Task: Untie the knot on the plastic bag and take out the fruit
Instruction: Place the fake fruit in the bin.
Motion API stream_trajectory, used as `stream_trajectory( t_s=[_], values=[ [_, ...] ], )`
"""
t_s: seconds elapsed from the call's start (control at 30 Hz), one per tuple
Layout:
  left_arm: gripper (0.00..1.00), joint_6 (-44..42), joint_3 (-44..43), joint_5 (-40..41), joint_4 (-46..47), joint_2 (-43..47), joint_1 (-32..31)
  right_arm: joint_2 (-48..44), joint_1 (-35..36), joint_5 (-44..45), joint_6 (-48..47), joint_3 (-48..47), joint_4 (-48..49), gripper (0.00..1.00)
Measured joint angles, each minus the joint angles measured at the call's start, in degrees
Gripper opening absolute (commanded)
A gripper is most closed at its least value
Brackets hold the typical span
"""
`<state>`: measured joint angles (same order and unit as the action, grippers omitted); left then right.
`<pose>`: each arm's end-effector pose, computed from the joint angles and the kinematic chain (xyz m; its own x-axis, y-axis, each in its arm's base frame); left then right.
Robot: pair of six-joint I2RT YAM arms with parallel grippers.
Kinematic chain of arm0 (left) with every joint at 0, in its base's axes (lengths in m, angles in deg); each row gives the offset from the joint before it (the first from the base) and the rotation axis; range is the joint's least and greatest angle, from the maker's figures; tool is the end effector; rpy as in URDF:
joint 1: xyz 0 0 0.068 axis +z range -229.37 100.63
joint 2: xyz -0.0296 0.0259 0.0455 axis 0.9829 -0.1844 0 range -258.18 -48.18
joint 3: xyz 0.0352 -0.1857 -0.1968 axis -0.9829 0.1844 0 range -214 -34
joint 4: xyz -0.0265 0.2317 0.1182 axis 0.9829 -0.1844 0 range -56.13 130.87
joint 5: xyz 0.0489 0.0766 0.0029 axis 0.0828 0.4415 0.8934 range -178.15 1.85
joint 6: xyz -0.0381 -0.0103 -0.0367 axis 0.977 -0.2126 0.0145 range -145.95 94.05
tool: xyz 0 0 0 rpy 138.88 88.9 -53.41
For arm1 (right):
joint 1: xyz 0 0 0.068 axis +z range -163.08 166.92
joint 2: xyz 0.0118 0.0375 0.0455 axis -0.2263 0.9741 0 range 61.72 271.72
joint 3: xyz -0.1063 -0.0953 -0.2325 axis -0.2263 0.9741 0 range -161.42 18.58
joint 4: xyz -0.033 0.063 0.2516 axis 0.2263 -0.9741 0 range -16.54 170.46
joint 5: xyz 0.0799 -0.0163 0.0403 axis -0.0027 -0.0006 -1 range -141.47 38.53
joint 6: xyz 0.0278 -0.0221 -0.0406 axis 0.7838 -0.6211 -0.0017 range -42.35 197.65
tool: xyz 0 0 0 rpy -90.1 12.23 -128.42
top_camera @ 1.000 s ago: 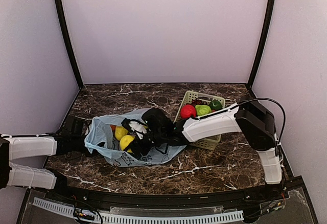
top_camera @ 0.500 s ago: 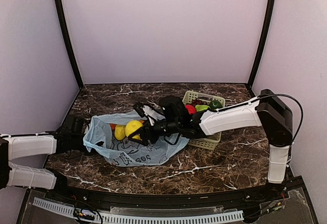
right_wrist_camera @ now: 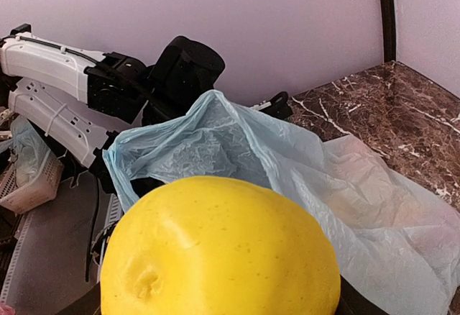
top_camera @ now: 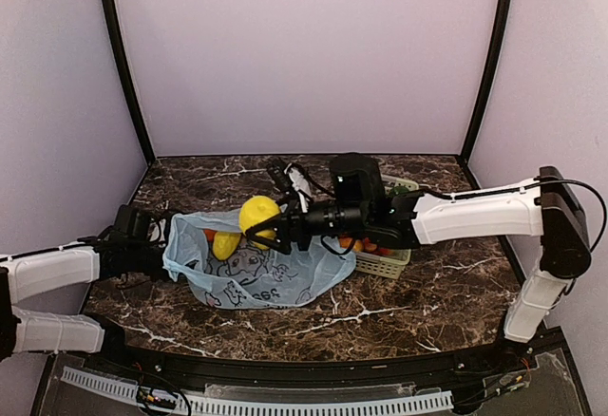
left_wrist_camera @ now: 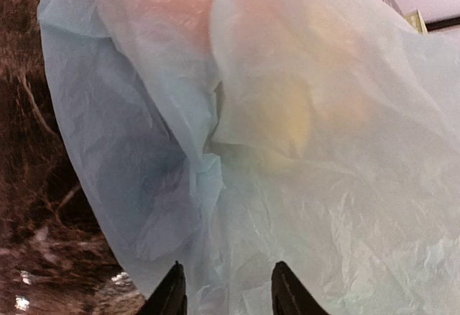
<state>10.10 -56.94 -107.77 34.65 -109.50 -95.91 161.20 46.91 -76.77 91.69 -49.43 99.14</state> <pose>0.1874 -0.0683 0.1645 -0.8368 -0.3299 -0.4368 0.0058 0.7925 -0.6098 0.1906 0.3603 0.2737 -0.3480 -0.1638 -0.9231 -0.9348 0.1351 0.3284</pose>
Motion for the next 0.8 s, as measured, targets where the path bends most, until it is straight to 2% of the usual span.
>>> stream_trajectory(
  t_s=[0.03,0.17,0.4,0.6,0.8],
  values=[
    [0.61,-0.2,-0.5,0.4,-0.9,1.0,0.5,-0.8,0.0,0.9,-0.1,0.0,-0.3,0.4],
    [0.76,-1.9,-2.8,1.5,-6.0,6.2,3.2,-4.0,-0.5,4.5,-0.5,0.0,-2.3,0.4],
    [0.9,-8.6,-15.4,3.8,-19.1,11.5,8.9,-10.9,-4.1,11.5,-2.0,2.6,-5.6,0.41],
    [0.91,-16.1,-27.8,5.4,-27.5,10.7,13.0,-14.8,-9.3,17.6,-2.6,4.3,-10.4,0.41],
    [0.91,-21.4,-35.3,5.3,-28.2,7.1,14.1,-16.5,-17.2,21.6,-0.3,6.2,-17.3,0.41]
  ],
)
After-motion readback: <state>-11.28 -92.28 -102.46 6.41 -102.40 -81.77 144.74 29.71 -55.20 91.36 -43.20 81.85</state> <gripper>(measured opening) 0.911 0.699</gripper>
